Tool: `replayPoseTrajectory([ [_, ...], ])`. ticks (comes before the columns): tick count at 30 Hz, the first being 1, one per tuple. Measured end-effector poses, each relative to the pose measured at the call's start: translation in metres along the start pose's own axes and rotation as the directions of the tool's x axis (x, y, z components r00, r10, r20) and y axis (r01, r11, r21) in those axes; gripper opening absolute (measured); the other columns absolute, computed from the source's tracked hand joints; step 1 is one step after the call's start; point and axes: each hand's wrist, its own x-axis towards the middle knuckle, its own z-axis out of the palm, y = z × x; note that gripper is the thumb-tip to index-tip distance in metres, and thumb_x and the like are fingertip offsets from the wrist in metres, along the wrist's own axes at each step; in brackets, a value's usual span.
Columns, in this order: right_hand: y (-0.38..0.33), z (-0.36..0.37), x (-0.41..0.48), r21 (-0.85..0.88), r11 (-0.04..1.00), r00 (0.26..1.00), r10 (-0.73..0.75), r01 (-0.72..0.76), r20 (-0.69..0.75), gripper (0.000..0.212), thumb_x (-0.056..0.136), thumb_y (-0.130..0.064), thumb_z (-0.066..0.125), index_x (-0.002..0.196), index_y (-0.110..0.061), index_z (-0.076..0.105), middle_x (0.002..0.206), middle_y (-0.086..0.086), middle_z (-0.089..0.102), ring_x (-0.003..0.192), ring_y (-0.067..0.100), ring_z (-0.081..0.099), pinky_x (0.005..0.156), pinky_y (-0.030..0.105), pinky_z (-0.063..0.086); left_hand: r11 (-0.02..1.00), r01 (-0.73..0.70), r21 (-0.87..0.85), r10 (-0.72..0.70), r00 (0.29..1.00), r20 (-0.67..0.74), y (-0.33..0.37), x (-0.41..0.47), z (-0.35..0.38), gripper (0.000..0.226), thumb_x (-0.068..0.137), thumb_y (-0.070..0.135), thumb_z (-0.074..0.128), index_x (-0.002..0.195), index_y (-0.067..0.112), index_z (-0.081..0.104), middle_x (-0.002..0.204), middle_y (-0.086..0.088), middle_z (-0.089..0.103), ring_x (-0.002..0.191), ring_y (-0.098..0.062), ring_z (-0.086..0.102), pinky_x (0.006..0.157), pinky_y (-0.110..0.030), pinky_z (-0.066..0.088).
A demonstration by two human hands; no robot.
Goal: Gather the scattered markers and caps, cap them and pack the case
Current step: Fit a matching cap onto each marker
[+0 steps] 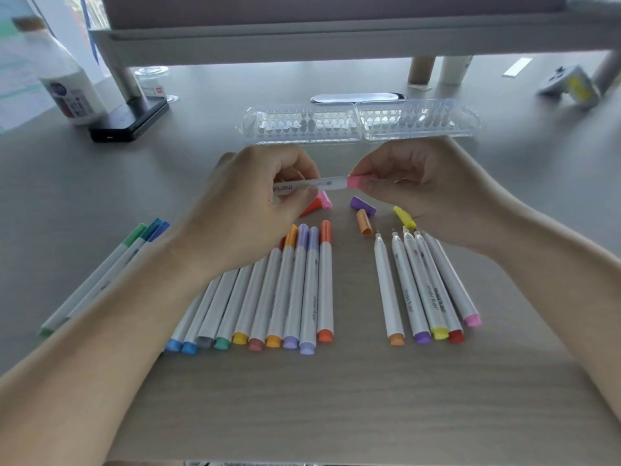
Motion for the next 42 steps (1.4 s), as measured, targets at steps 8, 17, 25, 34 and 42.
replayPoseTrajectory([
  [8, -0.003, -0.003, -0.001, 0.075, 0.996, 0.999, -0.053, 0.053, -0.003, 0.011, 0.088, -0.011, 0.078, 0.098, -0.017, 0.08, 0.092, -0.007, 0.08, 0.082, 0.005, 0.074, 0.076, 0.012, 0.054, 0.999, -0.017, -0.044, 0.015, 0.999, -0.04, 0.004, 0.0, -0.004, 0.008, 0.095, 0.028, 0.073, 0.101, 0.028, 0.079, 0.087, 0.02, 0.072, 0.086, 0.004, 0.067, 0.074, -0.009, 0.05],
  [17, -0.001, -0.004, -0.002, 0.111, 0.991, 0.997, -0.074, 0.075, -0.02, 0.014, 0.089, -0.007, 0.076, 0.1, -0.014, 0.08, 0.096, -0.001, 0.08, 0.091, 0.015, 0.076, 0.082, 0.016, 0.056, 0.999, -0.016, -0.05, 0.014, 0.999, -0.045, 0.007, 0.0, -0.005, 0.009, 0.094, 0.027, 0.075, 0.101, 0.028, 0.08, 0.087, 0.02, 0.073, 0.086, 0.005, 0.067, 0.073, -0.006, 0.049],
  [25, -0.006, -0.002, -0.003, 0.157, 0.979, 0.991, -0.135, 0.13, 0.024, 0.017, 0.091, -0.007, 0.074, 0.107, -0.011, 0.077, 0.099, -0.001, 0.08, 0.096, 0.014, 0.076, 0.09, 0.023, 0.057, 1.0, -0.007, 0.015, 0.004, 0.989, 0.148, 0.026, 0.006, -0.026, 0.021, 0.089, 0.05, 0.069, 0.085, 0.032, 0.08, 0.072, 0.016, 0.074, 0.07, -0.002, 0.069, 0.068, -0.028, 0.056],
  [34, -0.004, -0.004, -0.004, 0.221, 0.97, 0.989, -0.119, 0.097, 0.09, 0.02, 0.094, -0.003, 0.069, 0.113, -0.01, 0.075, 0.103, 0.001, 0.08, 0.099, 0.012, 0.075, 0.093, 0.024, 0.055, 0.994, 0.068, 0.085, -0.091, 0.949, 0.302, 0.046, 0.011, -0.014, 0.035, 0.087, 0.052, 0.068, 0.068, 0.022, 0.076, 0.056, 0.008, 0.067, 0.048, -0.002, 0.058, 0.055, -0.023, 0.045],
  [42, 0.005, -0.004, 0.003, 0.068, 0.998, 0.999, -0.005, 0.008, -0.051, 0.018, 0.099, -0.009, 0.062, 0.107, -0.014, 0.077, 0.098, -0.006, 0.078, 0.089, 0.0, 0.07, 0.081, 0.014, 0.052, 0.981, 0.193, 0.03, -0.195, 0.948, 0.253, 0.058, 0.01, -0.008, 0.044, 0.077, 0.052, 0.066, 0.057, 0.013, 0.073, 0.04, 0.006, 0.048, 0.038, -0.008, 0.039, 0.042, -0.019, 0.036],
])
